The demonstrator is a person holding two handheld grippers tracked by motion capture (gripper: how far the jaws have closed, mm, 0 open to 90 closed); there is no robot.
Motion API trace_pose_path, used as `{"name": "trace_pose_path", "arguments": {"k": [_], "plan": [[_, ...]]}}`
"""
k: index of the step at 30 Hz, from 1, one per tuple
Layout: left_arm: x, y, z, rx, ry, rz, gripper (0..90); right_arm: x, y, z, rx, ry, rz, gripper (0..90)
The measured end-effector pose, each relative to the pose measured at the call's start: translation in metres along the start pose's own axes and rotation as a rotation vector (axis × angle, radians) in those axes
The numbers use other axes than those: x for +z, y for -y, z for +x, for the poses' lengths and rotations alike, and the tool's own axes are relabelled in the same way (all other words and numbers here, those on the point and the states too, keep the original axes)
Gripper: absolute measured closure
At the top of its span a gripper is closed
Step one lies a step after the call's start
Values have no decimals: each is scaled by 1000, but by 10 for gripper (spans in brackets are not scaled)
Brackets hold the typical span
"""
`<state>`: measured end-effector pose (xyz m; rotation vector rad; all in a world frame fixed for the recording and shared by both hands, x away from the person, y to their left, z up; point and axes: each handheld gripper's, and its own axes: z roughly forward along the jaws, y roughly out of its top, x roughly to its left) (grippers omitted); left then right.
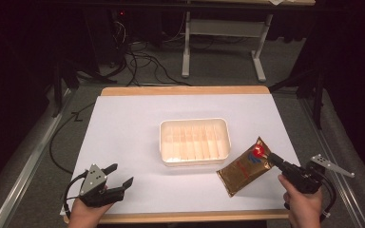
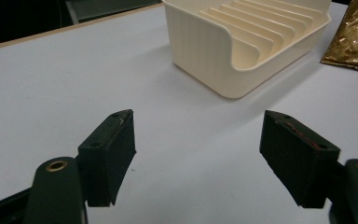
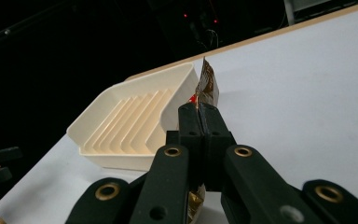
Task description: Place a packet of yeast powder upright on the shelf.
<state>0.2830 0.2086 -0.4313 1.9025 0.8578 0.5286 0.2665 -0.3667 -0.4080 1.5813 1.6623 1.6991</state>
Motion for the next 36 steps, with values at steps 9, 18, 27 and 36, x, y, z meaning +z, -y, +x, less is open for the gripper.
{"name": "trace_pose_path", "arguments": {"k": [9,18,27,36], "plan": [[-1,0,1,-3,-1,-2,269,-8,-8,5,-7,-22,-54,900],[-1,0,0,-1,-1,-5,269,-12,-14,11,-18,-39,-94,900],[-1,0,1,0,-2,-8,269,-17,-22,15,-35,-49,-137,900],[-3,-1,0,2,-14,-26,270,-20,-26,14,-32,-56,-176,900]]}}
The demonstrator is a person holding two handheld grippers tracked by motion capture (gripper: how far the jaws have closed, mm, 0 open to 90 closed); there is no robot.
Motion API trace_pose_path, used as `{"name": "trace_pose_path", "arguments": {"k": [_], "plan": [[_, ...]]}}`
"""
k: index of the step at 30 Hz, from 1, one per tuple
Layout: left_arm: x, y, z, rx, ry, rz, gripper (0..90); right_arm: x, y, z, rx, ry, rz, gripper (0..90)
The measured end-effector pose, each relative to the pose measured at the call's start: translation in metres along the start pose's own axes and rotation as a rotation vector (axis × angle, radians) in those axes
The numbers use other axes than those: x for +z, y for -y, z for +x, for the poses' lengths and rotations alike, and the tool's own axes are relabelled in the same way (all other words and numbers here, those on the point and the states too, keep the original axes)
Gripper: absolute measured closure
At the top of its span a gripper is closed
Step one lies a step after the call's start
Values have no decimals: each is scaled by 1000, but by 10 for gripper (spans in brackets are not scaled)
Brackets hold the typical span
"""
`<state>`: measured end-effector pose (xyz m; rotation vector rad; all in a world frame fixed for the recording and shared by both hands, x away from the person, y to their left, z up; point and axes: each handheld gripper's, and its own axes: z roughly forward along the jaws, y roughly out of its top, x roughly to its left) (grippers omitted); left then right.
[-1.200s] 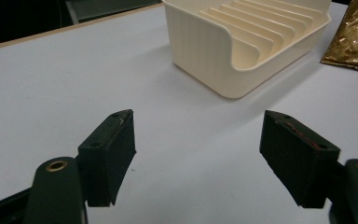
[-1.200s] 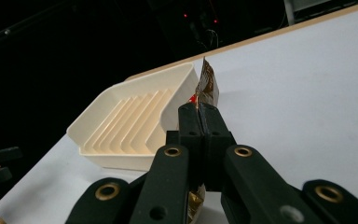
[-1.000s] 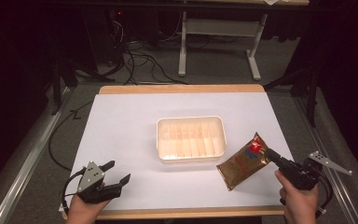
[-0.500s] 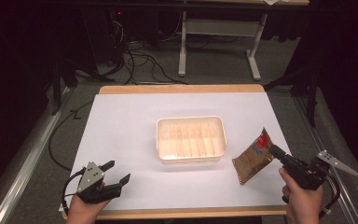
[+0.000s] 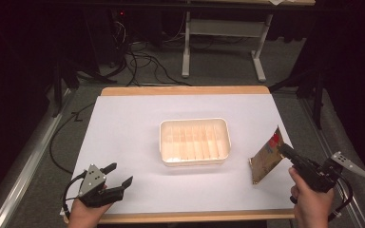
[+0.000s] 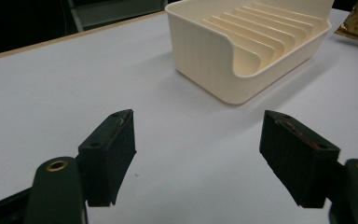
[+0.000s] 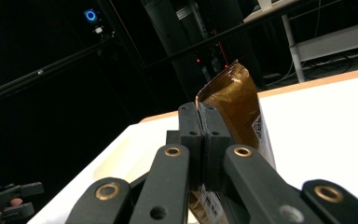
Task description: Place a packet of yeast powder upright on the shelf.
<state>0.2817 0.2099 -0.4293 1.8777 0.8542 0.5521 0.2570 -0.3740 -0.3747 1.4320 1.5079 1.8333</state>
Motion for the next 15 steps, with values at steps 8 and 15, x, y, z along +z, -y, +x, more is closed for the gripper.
{"name": "trace_pose_path", "arguments": {"k": [8,15], "plan": [[-3,-1,1,-1,-9,-14,270,1,1,2,9,-21,-10,900],[-4,0,2,-5,-8,-16,270,2,1,4,1,-24,-16,900]]}}
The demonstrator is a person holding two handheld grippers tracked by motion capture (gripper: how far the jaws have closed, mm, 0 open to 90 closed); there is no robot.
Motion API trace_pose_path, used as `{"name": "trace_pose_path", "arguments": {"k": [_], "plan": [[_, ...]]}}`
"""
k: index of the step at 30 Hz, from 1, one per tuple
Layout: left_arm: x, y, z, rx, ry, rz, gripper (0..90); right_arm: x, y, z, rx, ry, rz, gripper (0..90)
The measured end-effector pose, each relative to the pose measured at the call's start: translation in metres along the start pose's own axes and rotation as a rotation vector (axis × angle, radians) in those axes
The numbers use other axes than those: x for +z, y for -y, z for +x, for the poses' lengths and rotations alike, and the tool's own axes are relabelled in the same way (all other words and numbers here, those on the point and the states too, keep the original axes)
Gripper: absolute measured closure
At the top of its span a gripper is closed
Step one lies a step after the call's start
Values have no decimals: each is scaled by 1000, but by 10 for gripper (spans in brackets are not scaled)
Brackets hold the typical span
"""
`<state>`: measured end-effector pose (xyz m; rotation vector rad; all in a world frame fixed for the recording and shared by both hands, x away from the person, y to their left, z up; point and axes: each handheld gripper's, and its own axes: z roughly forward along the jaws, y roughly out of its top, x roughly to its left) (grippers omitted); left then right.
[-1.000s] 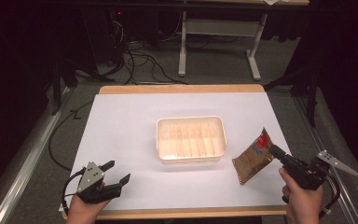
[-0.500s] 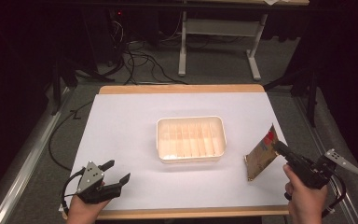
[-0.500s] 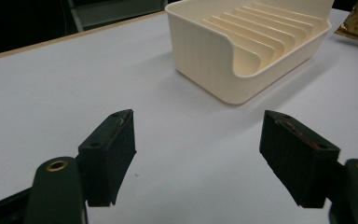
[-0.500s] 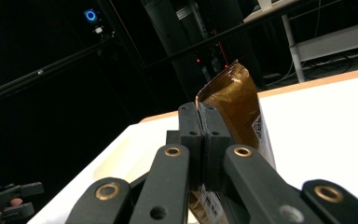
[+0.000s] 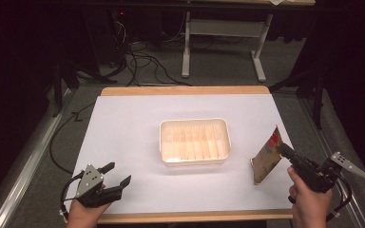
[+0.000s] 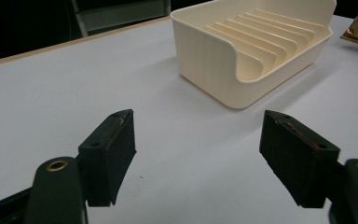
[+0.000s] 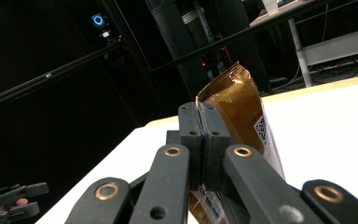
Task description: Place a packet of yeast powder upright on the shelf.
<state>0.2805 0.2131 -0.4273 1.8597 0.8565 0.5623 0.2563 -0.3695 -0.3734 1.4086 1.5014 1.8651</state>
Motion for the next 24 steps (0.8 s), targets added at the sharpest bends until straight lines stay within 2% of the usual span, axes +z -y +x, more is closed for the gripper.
{"name": "trace_pose_path", "arguments": {"k": [10,24], "plan": [[1,1,1,-6,-1,5,270,5,-4,5,-8,-11,-1,900],[1,1,1,-6,0,9,268,26,-10,16,-40,-29,20,900]]}}
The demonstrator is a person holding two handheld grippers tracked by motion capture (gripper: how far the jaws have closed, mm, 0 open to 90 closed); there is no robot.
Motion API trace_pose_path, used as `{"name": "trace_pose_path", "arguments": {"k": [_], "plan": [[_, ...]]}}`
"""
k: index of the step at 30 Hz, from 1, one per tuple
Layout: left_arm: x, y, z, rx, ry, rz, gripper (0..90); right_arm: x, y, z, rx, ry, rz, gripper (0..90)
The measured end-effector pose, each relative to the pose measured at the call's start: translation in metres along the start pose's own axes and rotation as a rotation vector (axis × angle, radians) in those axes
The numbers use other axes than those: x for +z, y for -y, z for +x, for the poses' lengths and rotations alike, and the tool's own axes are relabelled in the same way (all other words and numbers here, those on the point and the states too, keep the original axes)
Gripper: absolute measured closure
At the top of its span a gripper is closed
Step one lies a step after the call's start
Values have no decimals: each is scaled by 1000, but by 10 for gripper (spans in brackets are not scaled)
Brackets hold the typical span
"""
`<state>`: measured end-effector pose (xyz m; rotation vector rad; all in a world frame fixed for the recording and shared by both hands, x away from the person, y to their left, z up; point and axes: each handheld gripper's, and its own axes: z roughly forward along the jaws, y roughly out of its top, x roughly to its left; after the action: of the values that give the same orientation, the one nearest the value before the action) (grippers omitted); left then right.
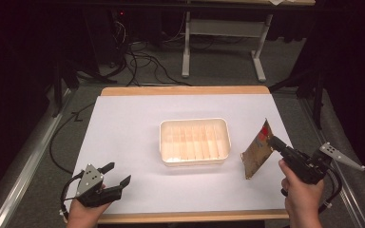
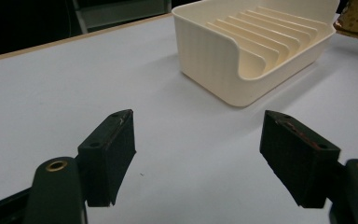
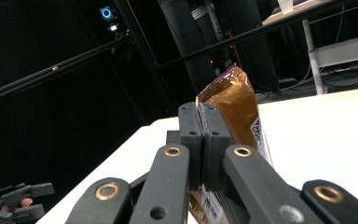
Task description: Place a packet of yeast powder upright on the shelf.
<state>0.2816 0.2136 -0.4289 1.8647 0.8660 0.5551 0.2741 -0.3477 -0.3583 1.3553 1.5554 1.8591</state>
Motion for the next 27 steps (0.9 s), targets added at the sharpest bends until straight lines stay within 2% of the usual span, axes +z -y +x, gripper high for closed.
{"name": "trace_pose_path", "arguments": {"k": [16,23,27], "plan": [[1,0,0,5,4,3,267,11,-23,20,-19,-42,-39,900],[0,0,0,0,4,-1,267,16,-36,34,-18,-78,-60,900],[0,0,0,-1,4,-2,267,24,-44,46,-30,-103,-66,900]]}}
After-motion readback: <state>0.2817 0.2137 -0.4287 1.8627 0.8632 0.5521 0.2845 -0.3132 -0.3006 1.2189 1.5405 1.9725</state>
